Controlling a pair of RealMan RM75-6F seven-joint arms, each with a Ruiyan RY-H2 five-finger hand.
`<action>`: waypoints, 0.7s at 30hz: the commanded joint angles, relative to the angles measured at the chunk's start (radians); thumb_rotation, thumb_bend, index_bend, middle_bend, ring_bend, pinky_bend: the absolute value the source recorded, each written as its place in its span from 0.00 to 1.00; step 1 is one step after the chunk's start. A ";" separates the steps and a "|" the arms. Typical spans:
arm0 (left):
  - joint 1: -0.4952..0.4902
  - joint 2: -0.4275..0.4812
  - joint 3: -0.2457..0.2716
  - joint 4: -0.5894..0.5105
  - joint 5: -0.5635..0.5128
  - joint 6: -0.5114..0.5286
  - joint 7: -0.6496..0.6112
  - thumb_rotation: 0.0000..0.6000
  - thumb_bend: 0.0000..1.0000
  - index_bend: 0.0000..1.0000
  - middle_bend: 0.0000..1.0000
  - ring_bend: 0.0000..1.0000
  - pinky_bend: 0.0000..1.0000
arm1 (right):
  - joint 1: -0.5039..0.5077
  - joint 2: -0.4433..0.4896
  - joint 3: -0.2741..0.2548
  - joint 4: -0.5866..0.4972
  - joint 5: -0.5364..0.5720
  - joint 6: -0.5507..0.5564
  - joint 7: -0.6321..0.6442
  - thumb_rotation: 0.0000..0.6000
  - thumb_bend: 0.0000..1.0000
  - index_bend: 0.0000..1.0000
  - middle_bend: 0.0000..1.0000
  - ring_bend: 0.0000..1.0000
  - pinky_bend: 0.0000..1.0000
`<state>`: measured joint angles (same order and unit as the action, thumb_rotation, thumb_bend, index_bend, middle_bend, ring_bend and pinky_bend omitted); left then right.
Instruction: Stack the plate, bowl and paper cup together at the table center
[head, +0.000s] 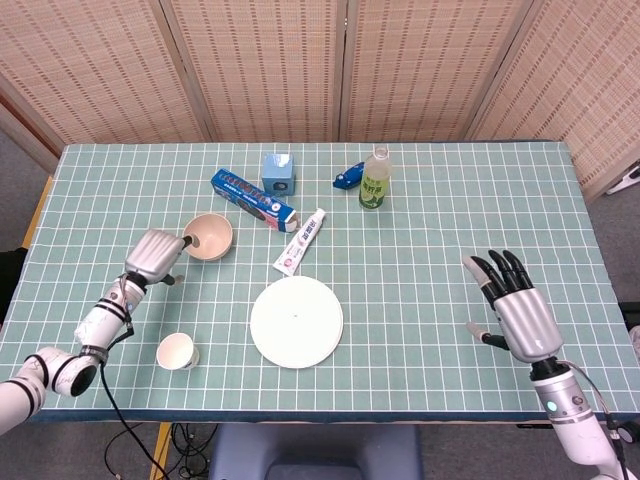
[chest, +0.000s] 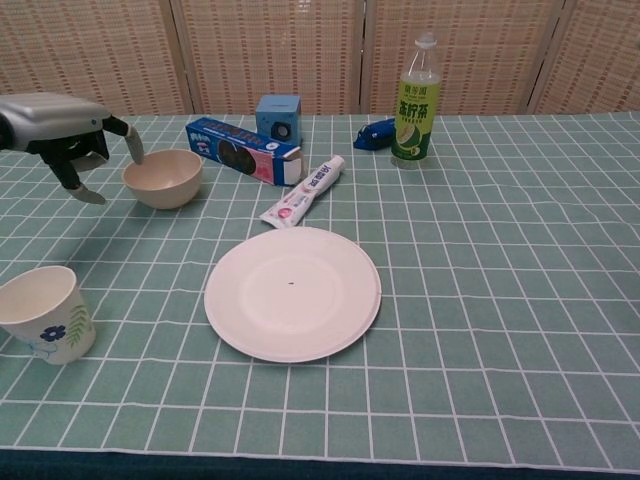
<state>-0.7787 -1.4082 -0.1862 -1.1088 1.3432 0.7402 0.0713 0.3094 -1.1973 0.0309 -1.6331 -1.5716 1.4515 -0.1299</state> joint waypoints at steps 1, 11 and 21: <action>-0.028 -0.039 -0.008 0.044 -0.043 -0.031 0.033 1.00 0.17 0.34 0.88 0.83 0.88 | -0.003 0.001 0.003 0.002 -0.001 -0.002 0.004 1.00 0.15 0.06 0.13 0.00 0.00; -0.069 -0.139 -0.014 0.159 -0.133 -0.071 0.089 1.00 0.17 0.40 0.90 0.85 0.88 | -0.010 0.001 0.012 0.012 -0.003 -0.014 0.017 1.00 0.15 0.06 0.13 0.00 0.00; -0.091 -0.197 -0.009 0.242 -0.145 -0.083 0.067 1.00 0.27 0.47 0.91 0.85 0.88 | -0.018 0.003 0.021 0.018 0.000 -0.023 0.024 1.00 0.15 0.06 0.13 0.00 0.00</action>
<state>-0.8675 -1.6012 -0.1953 -0.8713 1.1989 0.6580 0.1425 0.2917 -1.1944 0.0525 -1.6151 -1.5711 1.4283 -0.1059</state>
